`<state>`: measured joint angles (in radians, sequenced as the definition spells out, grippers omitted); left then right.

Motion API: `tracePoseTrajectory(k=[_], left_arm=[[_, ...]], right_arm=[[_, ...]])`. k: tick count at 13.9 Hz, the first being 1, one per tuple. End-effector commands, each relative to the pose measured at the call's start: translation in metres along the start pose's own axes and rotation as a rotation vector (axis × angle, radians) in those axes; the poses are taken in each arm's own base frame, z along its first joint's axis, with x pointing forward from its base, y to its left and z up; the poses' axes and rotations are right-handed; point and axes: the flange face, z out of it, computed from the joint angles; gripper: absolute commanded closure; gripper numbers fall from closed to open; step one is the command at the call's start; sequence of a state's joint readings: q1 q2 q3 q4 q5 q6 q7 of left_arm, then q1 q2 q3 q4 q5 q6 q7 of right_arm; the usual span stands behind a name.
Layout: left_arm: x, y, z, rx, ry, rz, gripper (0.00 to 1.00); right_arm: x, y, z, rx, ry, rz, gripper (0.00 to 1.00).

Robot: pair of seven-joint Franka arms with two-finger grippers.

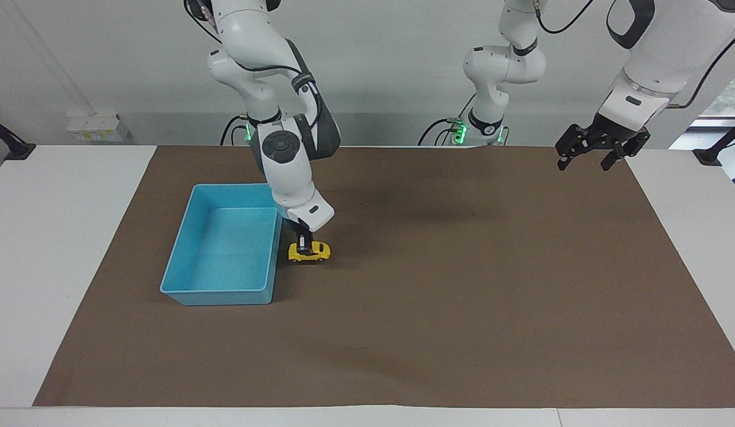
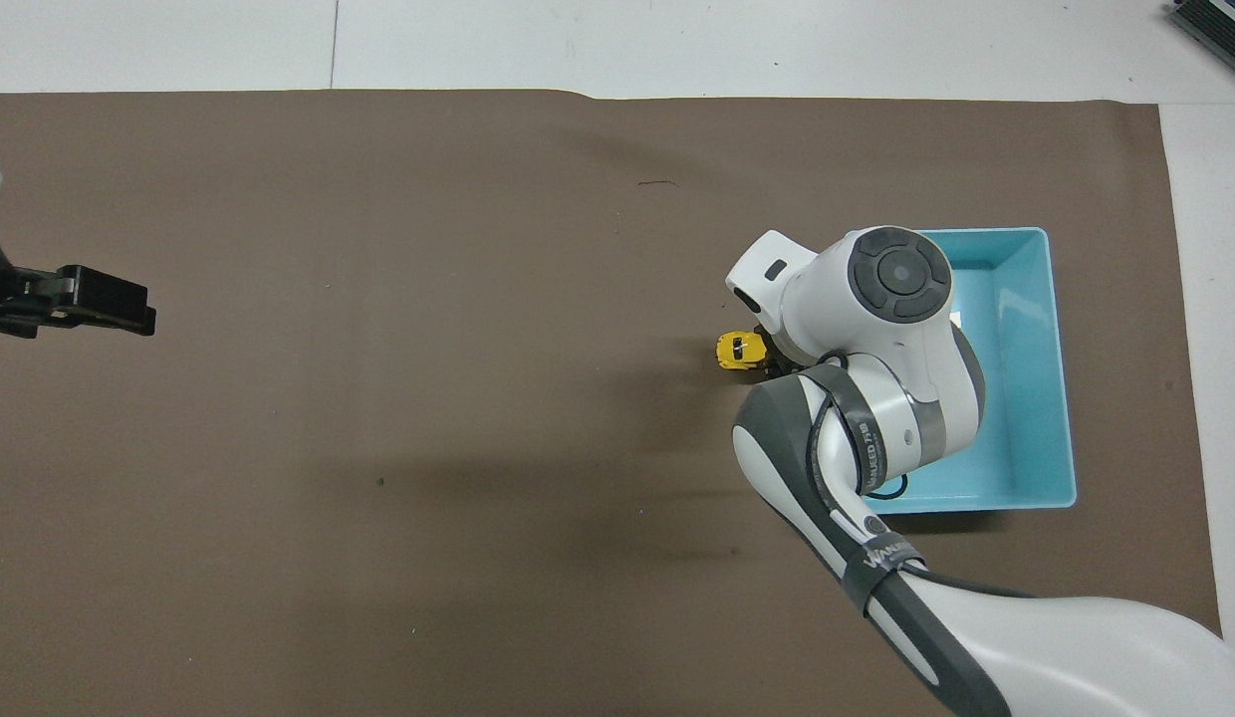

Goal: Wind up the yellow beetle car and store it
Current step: 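Grasp the yellow car beside the box with the right gripper, then lift the car over the rim and lower it into the box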

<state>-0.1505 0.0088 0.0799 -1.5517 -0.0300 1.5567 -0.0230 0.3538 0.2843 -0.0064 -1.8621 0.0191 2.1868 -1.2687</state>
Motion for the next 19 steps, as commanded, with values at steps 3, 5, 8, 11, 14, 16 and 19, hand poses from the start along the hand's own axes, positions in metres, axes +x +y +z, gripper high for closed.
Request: tracePoseTrajectory(k=[3, 5, 8, 11, 14, 16, 19], left_arm=[[-0.007, -0.003, -0.004, 0.01, -0.005, -0.011, 0.0], [-0.007, -0.003, -0.004, 0.01, -0.005, -0.011, 0.0], [-0.007, -0.003, -0.004, 0.01, -0.005, -0.011, 0.0], [-0.007, -0.003, -0.004, 0.01, -0.005, -0.011, 0.0], [-0.008, -0.003, -0.005, 0.01, -0.004, -0.011, 0.0], [-0.007, -0.003, -0.004, 0.01, -0.005, -0.011, 0.0], [-0.007, -0.003, -0.004, 0.01, -0.005, -0.011, 0.0]], right_arm=[[0.002, 0.007, -0.063, 0.034, 0.013, 0.044, 0.94], [-0.01, 0.003, -0.079, 0.041, 0.007, 0.048, 0.94], [-0.045, 0.002, -0.103, 0.051, -0.002, 0.081, 0.94], [-0.095, -0.001, -0.117, 0.079, -0.006, 0.046, 0.94], [-0.143, -0.011, -0.107, 0.128, -0.005, 0.016, 0.94], [-0.155, -0.022, -0.099, 0.114, -0.005, 0.01, 0.95], [-0.165, -0.038, -0.085, 0.08, -0.008, 0.014, 0.95]])
